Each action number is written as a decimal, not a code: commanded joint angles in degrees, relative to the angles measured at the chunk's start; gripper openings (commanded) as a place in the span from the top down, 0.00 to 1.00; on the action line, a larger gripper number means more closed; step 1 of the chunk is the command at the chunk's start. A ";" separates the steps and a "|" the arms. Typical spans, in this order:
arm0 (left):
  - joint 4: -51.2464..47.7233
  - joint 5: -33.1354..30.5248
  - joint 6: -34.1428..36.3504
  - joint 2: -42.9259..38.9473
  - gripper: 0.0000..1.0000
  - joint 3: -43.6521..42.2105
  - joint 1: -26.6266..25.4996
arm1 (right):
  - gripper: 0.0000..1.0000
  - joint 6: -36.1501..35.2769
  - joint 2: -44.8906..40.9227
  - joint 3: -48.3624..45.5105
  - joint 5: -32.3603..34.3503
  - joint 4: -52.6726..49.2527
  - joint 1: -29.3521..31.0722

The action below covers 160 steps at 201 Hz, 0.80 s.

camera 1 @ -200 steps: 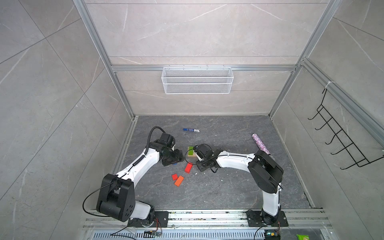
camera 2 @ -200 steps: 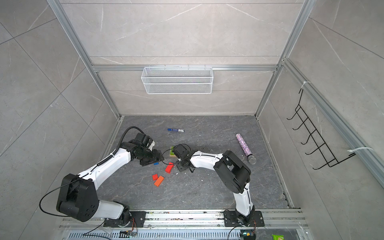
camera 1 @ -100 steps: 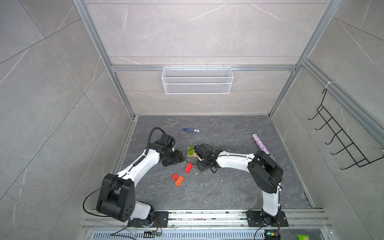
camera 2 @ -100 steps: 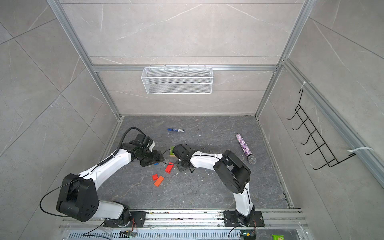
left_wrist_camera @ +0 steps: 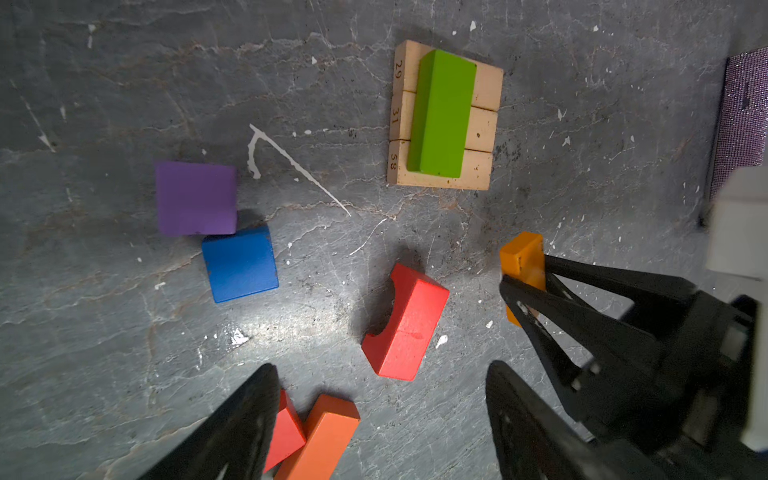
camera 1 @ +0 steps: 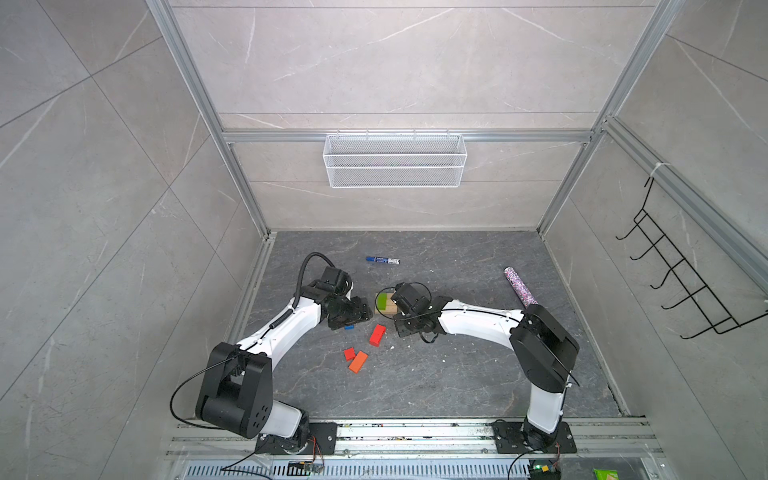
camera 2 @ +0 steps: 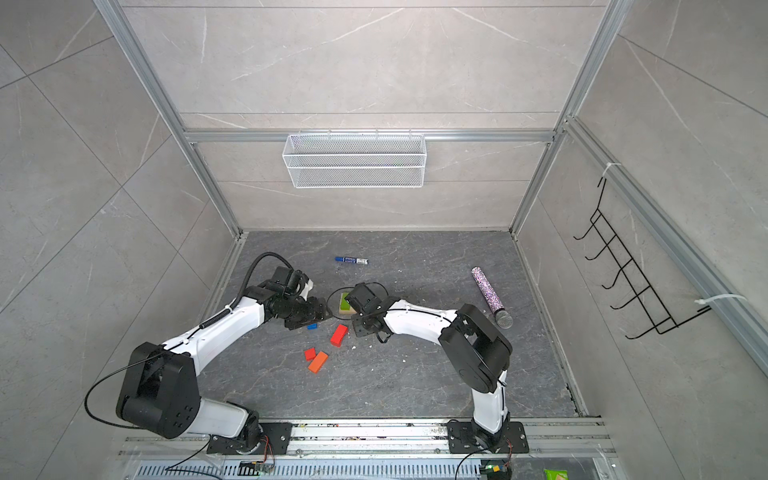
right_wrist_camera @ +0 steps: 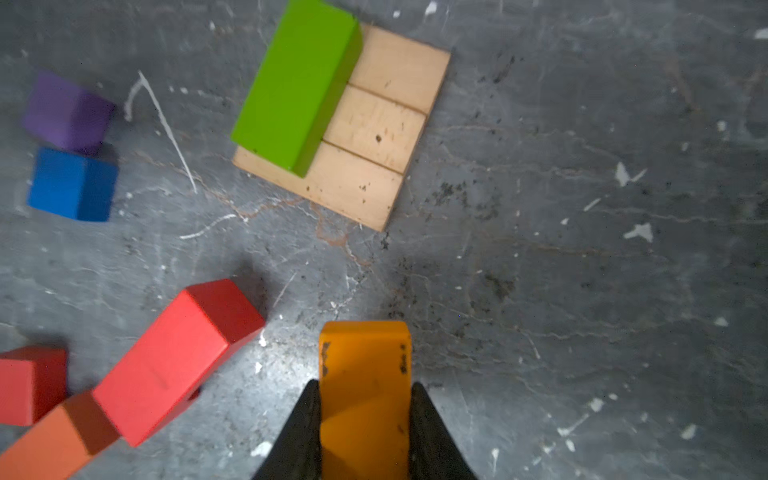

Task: Build the wood block tower
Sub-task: 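Carry the orange block with the right gripper over the stack beside the green block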

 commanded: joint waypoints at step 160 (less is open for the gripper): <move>-4.00 0.75 0.19 -5.49 0.00 1.40 0.17 | 1.00 13.67 3.36 4.93 -5.35 13.84 -6.14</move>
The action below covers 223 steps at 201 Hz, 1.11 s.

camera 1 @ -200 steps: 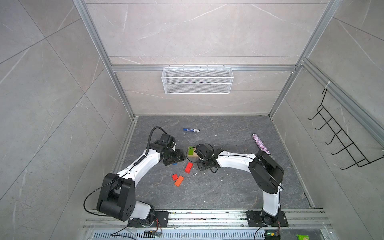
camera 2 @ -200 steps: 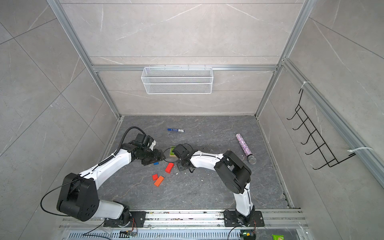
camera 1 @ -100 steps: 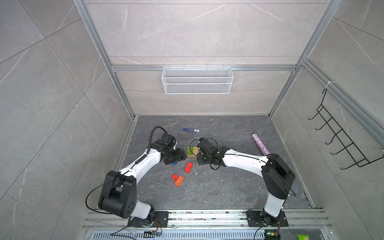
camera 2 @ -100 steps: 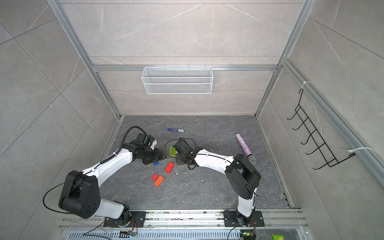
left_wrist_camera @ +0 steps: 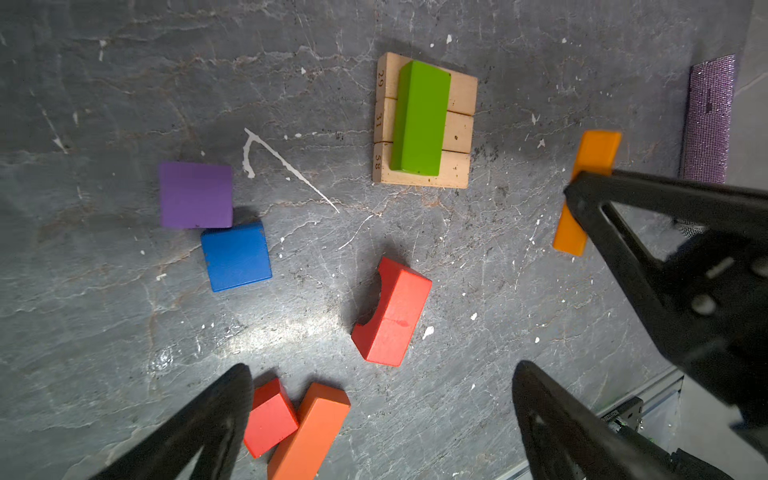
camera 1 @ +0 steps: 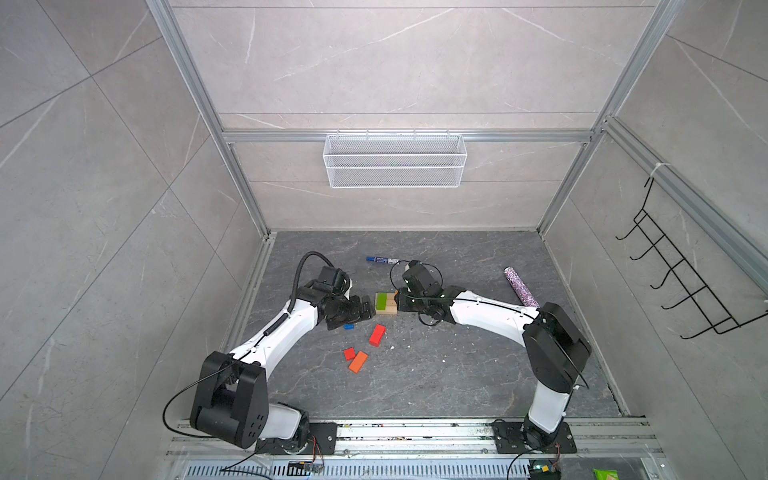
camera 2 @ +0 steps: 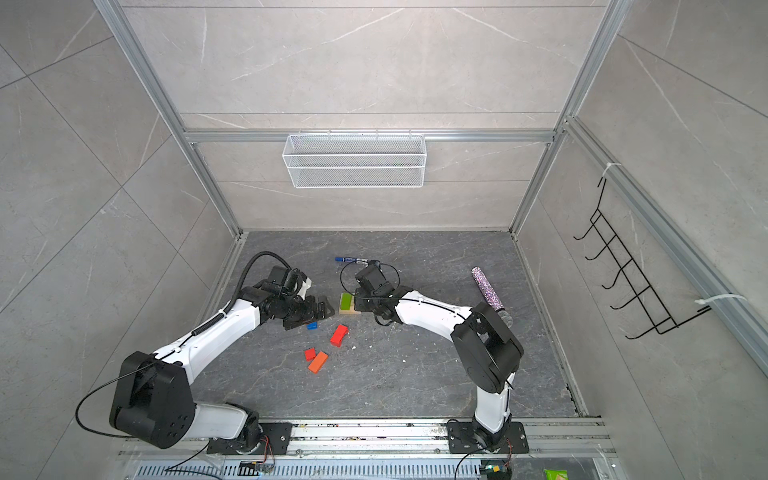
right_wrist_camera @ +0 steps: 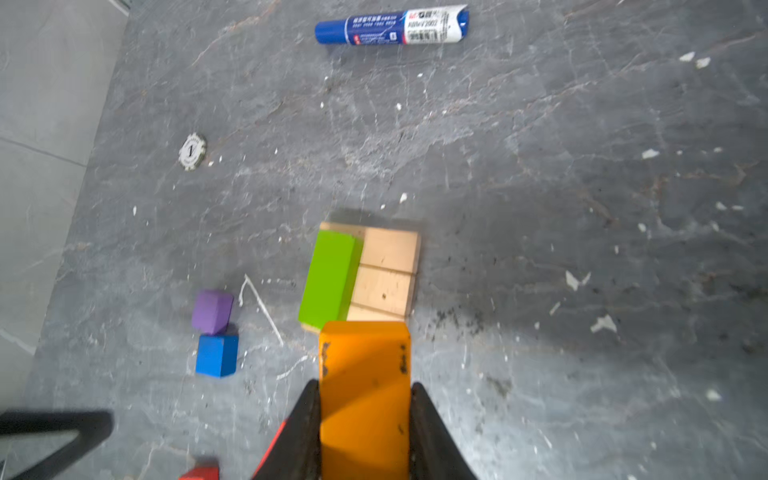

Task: Build the wood block tower
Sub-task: 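Carry the orange block with the right gripper over the stack beside the green block, then lower the orange block beside the green block and open the right gripper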

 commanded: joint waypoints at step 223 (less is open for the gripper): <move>-3.04 2.29 1.03 -3.17 0.02 -0.34 0.17 | 1.00 4.28 14.36 9.73 -2.48 2.78 -1.41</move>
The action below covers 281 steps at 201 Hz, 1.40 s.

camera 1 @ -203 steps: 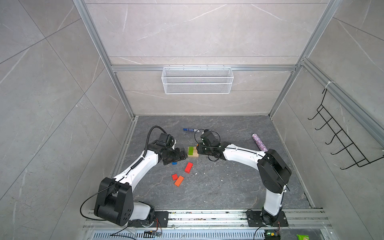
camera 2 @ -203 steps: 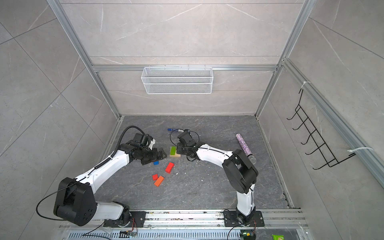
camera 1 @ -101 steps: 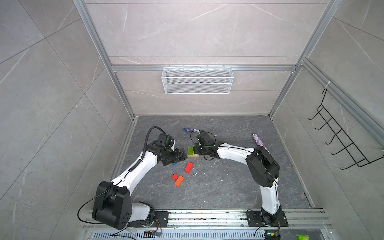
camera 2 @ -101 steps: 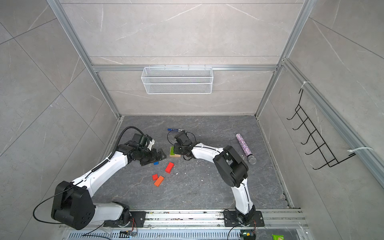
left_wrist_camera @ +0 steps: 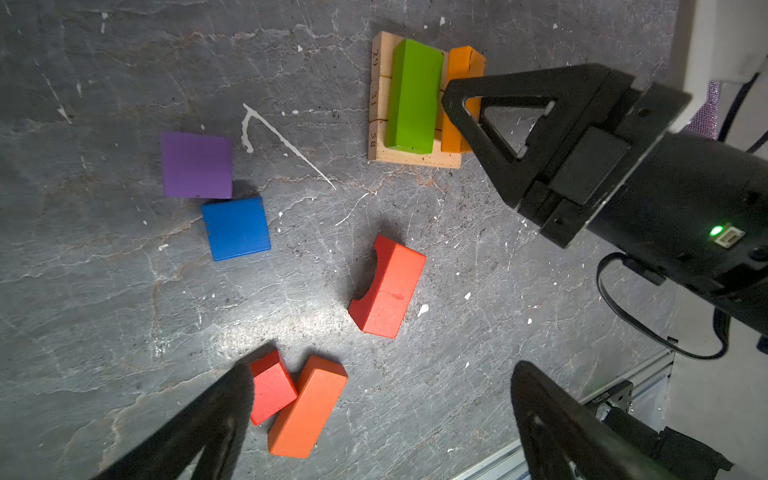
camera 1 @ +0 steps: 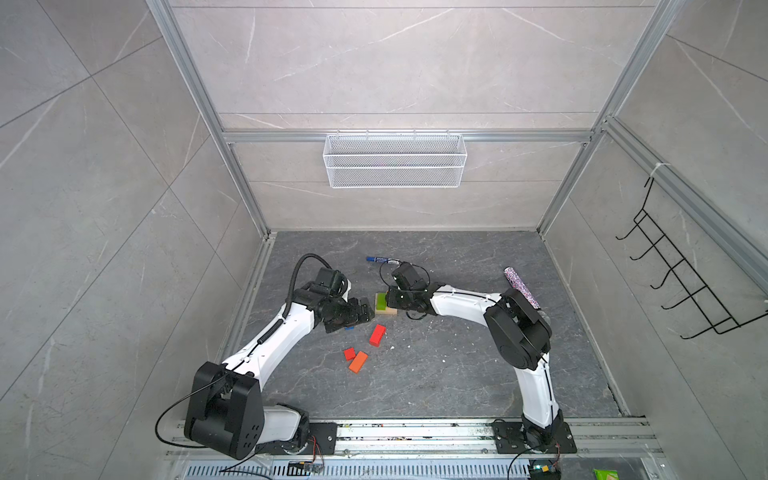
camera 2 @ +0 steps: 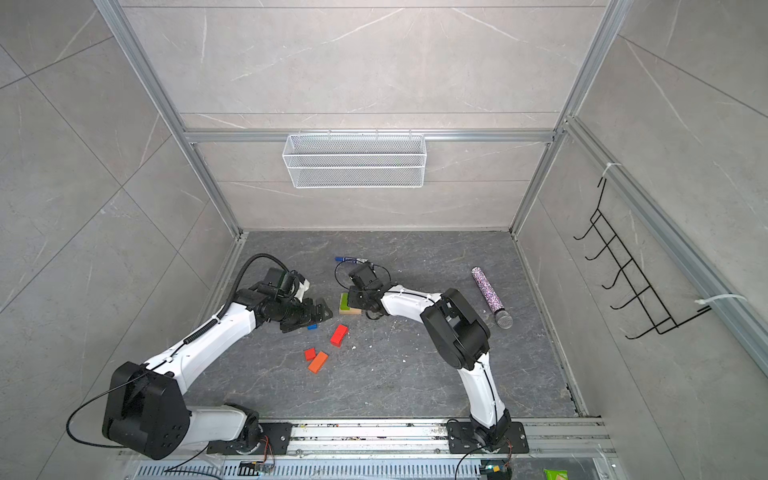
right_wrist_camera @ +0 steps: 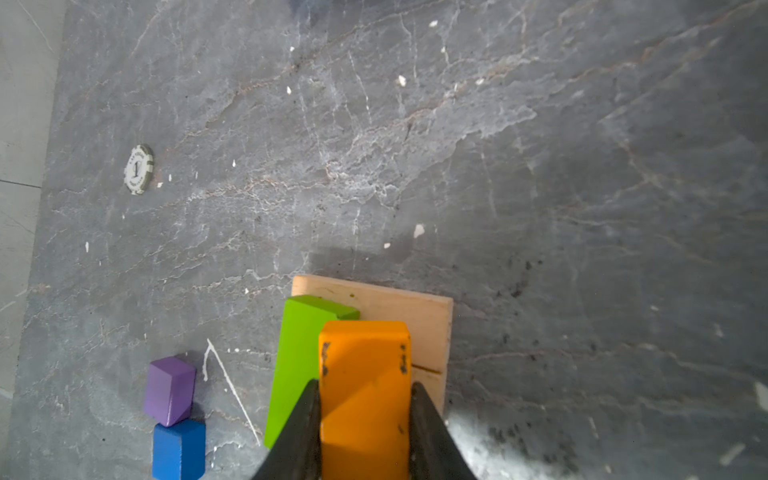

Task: Build the wood block tower
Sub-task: 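Lower the orange block beside the green block and open the right gripper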

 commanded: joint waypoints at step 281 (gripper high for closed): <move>-0.49 1.45 1.43 0.13 0.03 0.47 0.21 | 0.92 1.62 -0.51 -1.70 -0.26 0.77 -0.36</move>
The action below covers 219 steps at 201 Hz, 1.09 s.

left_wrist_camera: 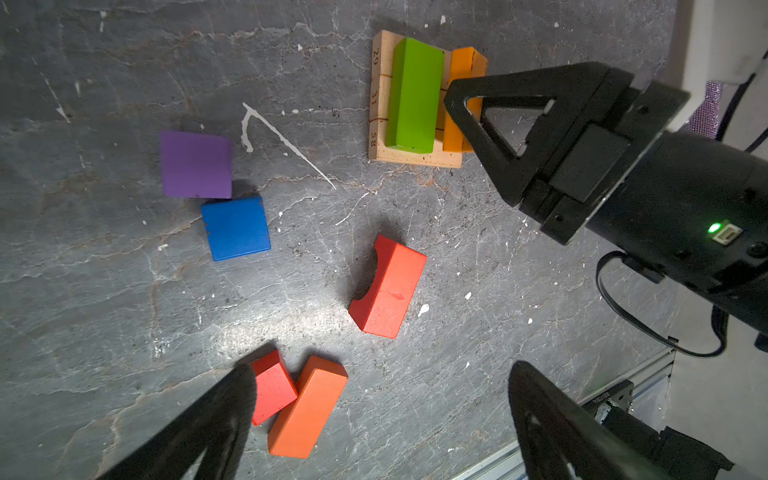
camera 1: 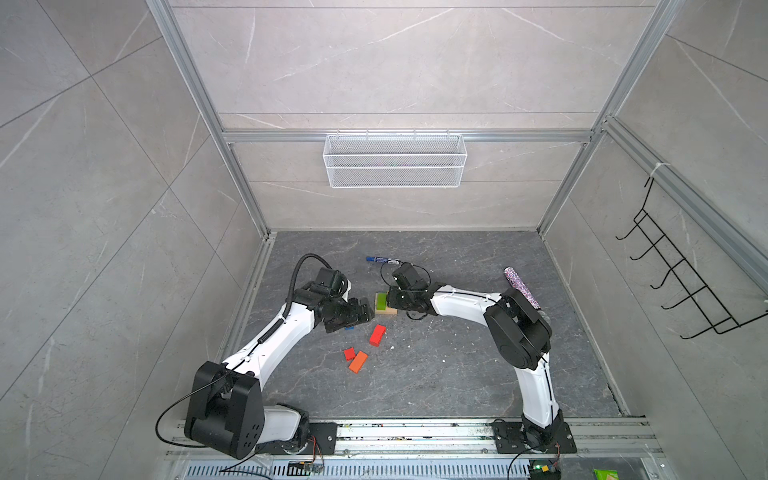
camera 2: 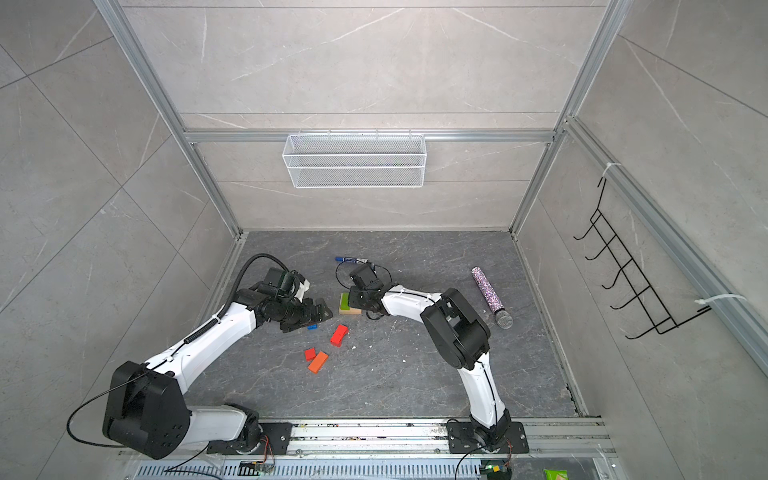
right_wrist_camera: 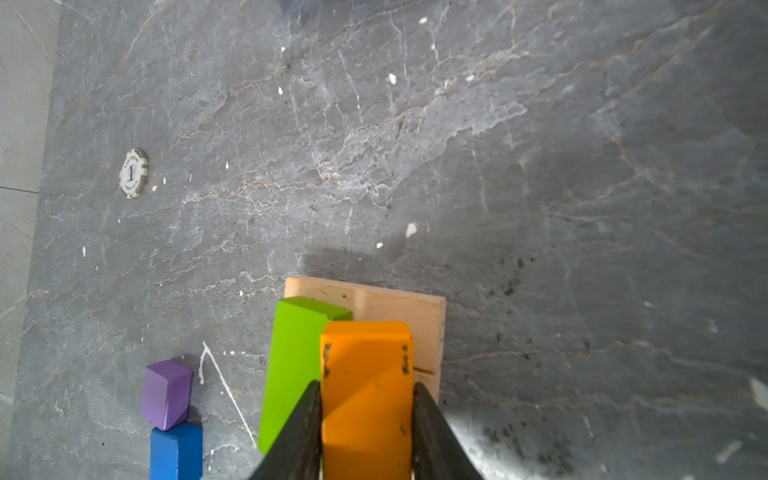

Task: Build the wood block tower
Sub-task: 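Lower the orange block beside the green block and open the right gripper, then raise the right gripper from the stack while the left gripper moves beside it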

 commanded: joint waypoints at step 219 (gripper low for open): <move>-2.33 -8.63 2.36 10.87 0.00 8.70 0.17 | 0.64 -5.34 -10.89 -7.49 3.60 -1.16 -0.55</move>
